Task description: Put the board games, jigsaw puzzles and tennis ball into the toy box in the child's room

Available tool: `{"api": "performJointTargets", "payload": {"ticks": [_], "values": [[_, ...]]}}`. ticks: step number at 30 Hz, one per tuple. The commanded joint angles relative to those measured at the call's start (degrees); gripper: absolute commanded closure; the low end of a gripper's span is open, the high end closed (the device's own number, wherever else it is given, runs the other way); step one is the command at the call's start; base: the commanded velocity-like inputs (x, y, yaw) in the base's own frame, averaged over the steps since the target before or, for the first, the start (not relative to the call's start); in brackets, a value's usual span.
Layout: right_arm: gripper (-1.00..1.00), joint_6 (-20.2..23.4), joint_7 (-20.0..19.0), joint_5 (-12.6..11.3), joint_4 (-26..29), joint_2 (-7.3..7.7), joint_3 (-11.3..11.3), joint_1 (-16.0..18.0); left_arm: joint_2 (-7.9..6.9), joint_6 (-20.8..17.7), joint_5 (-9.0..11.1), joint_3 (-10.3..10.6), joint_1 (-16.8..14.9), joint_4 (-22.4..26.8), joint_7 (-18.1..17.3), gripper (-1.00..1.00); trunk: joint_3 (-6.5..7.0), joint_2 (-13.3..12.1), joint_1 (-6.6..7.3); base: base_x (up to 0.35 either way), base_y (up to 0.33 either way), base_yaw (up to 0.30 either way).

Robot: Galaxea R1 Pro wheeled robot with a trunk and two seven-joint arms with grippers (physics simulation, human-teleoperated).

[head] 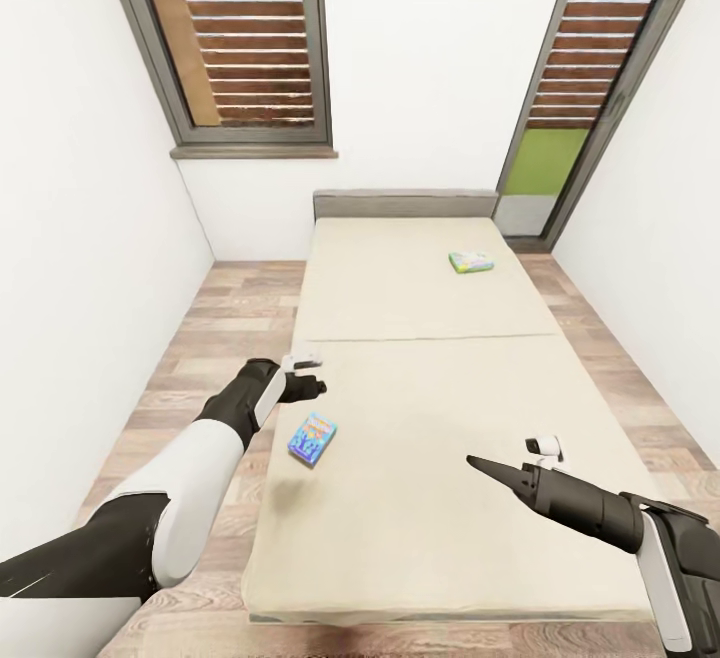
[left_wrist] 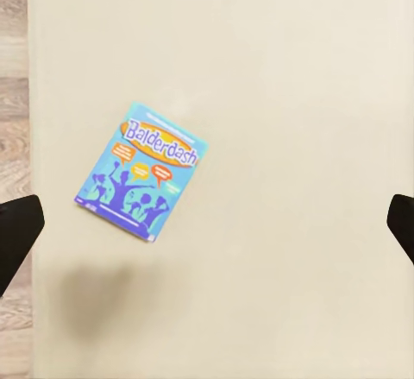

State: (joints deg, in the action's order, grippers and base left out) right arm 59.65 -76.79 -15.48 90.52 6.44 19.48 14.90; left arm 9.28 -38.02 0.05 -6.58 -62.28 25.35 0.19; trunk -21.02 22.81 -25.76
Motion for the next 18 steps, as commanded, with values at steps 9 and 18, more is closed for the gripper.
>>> {"api": "performJointTargets", "payload": {"ticks": [9, 18], "values": [[-1.0, 0.3, -0.1, -0.1, 0.0, 0.3, 0.0, 0.0, 0.04, -0.2, 0.0, -0.6, 0.0, 0.5, -0.1, -1.0, -0.95, 0.1, -0.03, 0.0, 0.0, 0.0], [-1.0, 0.3, -0.1, -0.1, 0.0, 0.32, 0.0, 0.0, 0.04, -0.6, 0.1, -0.8, 0.1, 0.6, 0.0, -1.0, -1.8, 0.1, -0.03, 0.0, 0.0, 0.0]]}}
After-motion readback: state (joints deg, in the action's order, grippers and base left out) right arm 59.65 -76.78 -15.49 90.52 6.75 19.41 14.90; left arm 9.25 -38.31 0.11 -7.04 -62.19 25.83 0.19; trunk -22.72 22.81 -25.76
